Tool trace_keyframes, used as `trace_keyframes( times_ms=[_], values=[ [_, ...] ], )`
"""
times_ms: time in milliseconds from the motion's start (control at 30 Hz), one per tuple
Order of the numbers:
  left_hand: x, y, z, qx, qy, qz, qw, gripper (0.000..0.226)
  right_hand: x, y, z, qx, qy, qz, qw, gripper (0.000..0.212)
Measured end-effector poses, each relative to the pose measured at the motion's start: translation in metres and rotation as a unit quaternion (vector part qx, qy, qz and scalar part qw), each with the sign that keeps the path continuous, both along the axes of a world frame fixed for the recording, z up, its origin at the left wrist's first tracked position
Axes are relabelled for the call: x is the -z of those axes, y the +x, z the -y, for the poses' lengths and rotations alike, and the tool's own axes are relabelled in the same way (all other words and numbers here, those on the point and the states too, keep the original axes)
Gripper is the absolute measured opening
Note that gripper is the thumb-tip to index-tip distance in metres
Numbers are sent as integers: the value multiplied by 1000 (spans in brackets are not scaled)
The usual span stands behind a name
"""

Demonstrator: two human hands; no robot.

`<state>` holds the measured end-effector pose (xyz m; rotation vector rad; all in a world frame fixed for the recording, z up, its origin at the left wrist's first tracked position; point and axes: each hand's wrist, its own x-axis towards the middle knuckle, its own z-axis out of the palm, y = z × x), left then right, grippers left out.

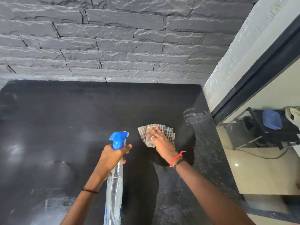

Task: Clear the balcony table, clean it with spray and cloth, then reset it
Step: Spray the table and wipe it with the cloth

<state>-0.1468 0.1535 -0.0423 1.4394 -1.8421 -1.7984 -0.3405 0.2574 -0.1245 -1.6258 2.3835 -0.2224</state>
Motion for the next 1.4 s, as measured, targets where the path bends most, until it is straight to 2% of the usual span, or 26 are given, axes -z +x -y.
trace_keyframes(
  times_ms=[133,267,400,467,567,733,867,967,1033,1133,1233,1400],
  values=[
    [1,10,0,-6,-5,6,1000,25,-3,65,-21,-86,12,5,996,69],
    [3,18,-3,-18,14,-10,1000,24,-8,92,-89,-130,3,-13,991,42],
    [7,24,-9,-4,20,-23,1000,25,-5,48,-141,-49,23,-6,999,53],
    [8,27,-15,6,21,-23,999,25,-4,17,-139,-41,28,-38,998,57],
    [11,30,-21,13,23,-24,999,24,-2,-12,-103,1,22,-25,999,59],
    [12,34,-28,14,19,-18,1000,24,-6,21,-42,18,-3,-22,1000,56],
    [10,34,-27,9,10,-12,1000,23,3,72,-64,-50,18,-19,998,66],
    [7,31,-28,17,7,-19,1000,23,2,85,-108,-96,-14,-11,995,68],
    [6,30,-30,22,8,-27,999,22,-4,73,-134,-86,-11,-22,996,63],
    [5,31,-36,29,-1,-25,999,21,0,33,-154,-58,33,22,998,76],
    [4,35,-48,27,4,-17,999,24,-2,0,-132,-18,26,-5,999,74],
    [5,49,-85,31,23,-2,999,25,-1,-11,-80,18,-4,13,1000,74]
  ],
)
